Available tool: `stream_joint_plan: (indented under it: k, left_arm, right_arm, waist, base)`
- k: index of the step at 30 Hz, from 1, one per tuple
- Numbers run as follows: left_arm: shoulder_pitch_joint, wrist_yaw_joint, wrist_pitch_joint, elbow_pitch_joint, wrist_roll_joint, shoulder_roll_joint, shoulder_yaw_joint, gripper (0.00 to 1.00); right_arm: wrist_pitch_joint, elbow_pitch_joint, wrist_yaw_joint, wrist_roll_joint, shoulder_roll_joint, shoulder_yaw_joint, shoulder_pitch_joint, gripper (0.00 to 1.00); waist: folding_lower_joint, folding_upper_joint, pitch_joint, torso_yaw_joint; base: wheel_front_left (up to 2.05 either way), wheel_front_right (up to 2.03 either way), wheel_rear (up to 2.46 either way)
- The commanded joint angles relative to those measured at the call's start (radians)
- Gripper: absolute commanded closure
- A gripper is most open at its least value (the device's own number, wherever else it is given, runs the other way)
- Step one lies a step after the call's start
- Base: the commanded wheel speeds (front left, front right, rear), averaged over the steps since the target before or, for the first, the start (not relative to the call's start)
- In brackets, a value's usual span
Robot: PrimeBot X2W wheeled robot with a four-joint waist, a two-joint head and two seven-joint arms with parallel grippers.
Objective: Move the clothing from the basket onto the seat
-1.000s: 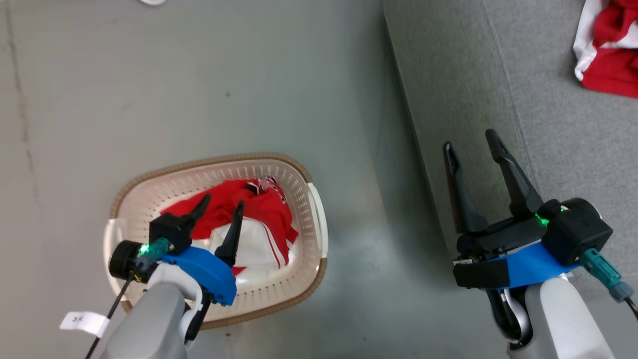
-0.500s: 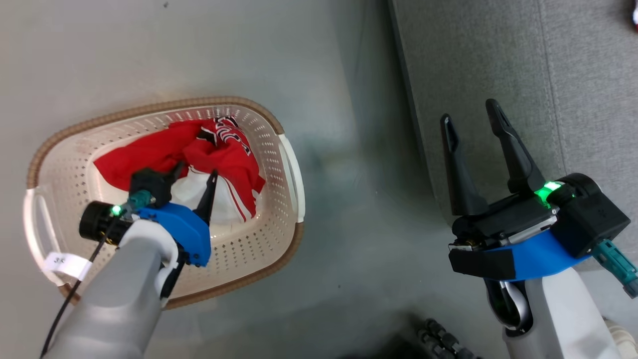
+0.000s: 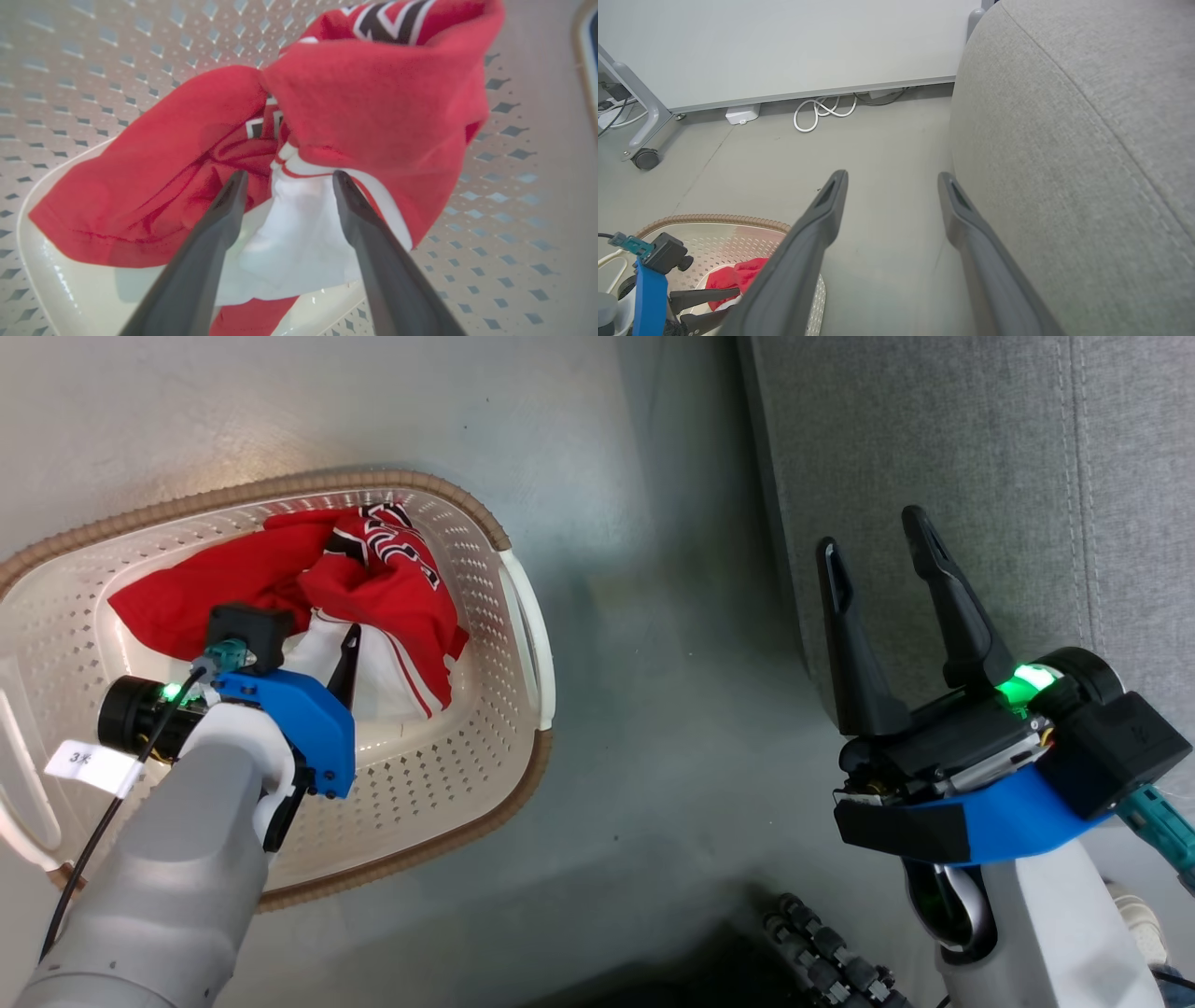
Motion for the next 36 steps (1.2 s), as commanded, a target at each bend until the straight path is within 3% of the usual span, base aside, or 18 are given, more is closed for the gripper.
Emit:
stream_joint_plan:
  k: [1,11,13,14,15,36]
  left_arm:
    - [-0.02,-0.001,0.011,0.006,-0.005,0.004,-0.008,0.0]
    - [-0.056,-0.001,0.103,0.045,-0.036,0.01,-0.086,0.0]
    - [-0.056,-0.001,0.124,0.051,-0.043,0.009,-0.1,0.57]
    - [-0.058,-0.001,0.128,0.051,-0.046,0.011,-0.106,0.74]
    - [-0.06,-0.001,0.131,0.052,-0.048,0.013,-0.112,1.0]
    - [-0.049,-0.001,0.089,0.024,-0.153,0.004,-0.189,1.0]
  right_arm:
    - [-0.003,-0.004,0.0,0.003,0.001,0.001,-0.009,0.0]
    - [-0.003,-0.008,0.0,0.017,0.001,0.014,-0.017,0.0]
    - [-0.003,-0.004,0.0,0.018,0.001,0.014,-0.018,0.0]
    - [-0.003,-0.003,0.0,0.019,0.001,0.013,-0.018,0.0]
    - [-0.004,-0.002,0.0,0.02,0.001,0.012,-0.019,0.0]
    - [-0.004,0.006,0.0,0.01,0.001,0.008,-0.032,0.0]
  waist:
    - [-0.0001,0.0,0.005,-0.001]
    - [-0.0001,0.0,0.026,-0.001]
    - [-0.0001,0.0,0.026,-0.002]
    - [-0.0001,0.0,0.025,-0.002]
    - [-0.0001,0.0,0.025,-0.003]
    - [-0.0001,0.0,-0.033,0.029]
  base:
    - [0.0,0.0,0.0]
    - [0.0,0.0,0.0]
    - [0.0,0.0,0.0]
    - [0.0,0.0,0.0]
    - [0.0,0.0,0.0]
    - [0.0,0.0,0.0]
